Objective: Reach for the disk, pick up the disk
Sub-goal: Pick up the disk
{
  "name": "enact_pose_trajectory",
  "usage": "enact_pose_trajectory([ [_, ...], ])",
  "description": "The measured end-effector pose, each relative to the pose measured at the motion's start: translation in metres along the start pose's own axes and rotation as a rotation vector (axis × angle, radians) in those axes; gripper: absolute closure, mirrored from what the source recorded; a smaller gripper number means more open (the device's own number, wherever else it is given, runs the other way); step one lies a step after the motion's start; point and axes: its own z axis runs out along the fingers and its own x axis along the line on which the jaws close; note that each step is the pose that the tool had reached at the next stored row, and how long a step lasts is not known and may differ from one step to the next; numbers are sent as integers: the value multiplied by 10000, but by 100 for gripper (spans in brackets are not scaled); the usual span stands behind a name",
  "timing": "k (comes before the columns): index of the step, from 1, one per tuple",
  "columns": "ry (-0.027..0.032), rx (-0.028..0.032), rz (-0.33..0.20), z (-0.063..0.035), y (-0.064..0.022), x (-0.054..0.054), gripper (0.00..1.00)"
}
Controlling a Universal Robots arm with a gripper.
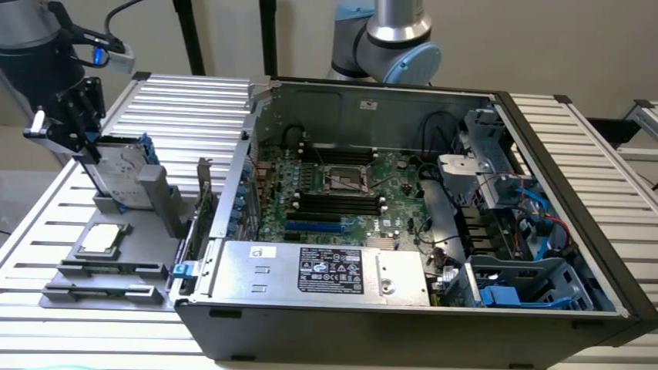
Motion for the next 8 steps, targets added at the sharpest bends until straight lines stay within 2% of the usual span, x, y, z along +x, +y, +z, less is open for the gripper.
enact_pose_trajectory([
  [4, 1, -1, 0, -41, 0, 0, 67],
  [8, -2, 0, 0, -180, -1, -2, 67],
])
